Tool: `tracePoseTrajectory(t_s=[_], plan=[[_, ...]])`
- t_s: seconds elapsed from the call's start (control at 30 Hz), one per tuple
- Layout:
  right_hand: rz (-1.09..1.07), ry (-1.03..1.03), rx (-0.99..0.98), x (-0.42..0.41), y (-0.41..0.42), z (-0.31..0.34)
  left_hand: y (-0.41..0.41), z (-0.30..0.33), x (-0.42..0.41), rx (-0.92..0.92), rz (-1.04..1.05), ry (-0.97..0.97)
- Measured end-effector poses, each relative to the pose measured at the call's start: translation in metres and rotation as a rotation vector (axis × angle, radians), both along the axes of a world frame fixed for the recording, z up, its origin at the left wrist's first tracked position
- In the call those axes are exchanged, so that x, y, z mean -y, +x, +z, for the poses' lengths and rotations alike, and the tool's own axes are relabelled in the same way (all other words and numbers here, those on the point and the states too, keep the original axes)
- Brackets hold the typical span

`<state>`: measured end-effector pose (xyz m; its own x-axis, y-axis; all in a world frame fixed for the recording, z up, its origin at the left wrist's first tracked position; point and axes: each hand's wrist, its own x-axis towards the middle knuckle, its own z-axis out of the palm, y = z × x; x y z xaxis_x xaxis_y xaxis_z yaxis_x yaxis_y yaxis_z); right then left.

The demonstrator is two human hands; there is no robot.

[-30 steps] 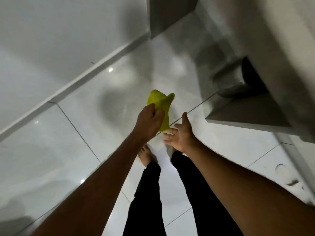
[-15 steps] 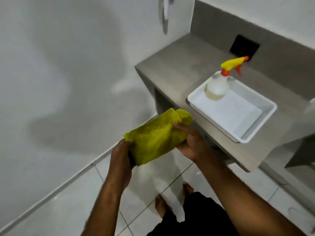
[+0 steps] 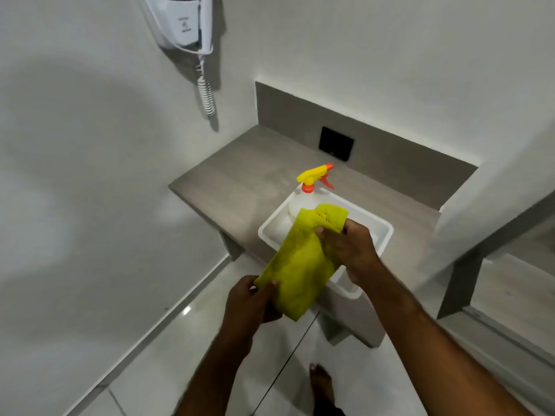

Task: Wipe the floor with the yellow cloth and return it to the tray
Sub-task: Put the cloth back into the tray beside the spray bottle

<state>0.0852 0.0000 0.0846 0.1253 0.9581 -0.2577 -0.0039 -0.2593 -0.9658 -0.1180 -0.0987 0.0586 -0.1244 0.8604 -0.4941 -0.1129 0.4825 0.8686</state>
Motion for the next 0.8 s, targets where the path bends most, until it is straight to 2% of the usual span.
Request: tracePoseTrajectory(t_s=[0.17, 0.33, 0.4, 0.57, 0.67, 0.8], plan=[[-0.003, -0.066, 0.240, -0.060, 0.071, -0.015, 0.075, -0.005, -0.065, -0.194, -0.151, -0.042], [-0.004, -0.155, 0.523, -0.103, 0.103, -0.051, 0.118, -0.020, -0.118, -0.798, -0.377, 0.001], [0.024, -0.213, 0.654, -0.112, 0.105, -0.066, 0.130, -0.028, -0.132, -0.924, -0.454, -0.035], [0.124, -0.248, 0.792, -0.112, 0.098, -0.097, 0.145, -0.046, -0.146, -1.333, -0.727, -0.157], [0.151, -0.257, 0.878, -0.111, 0.096, -0.104, 0.145, -0.052, -0.146, -1.482, -0.805, -0.213], [0.128, -0.047, 1.374, -0.094, 0.082, -0.097, 0.141, -0.044, -0.140, -1.563, -0.756, -0.124]])
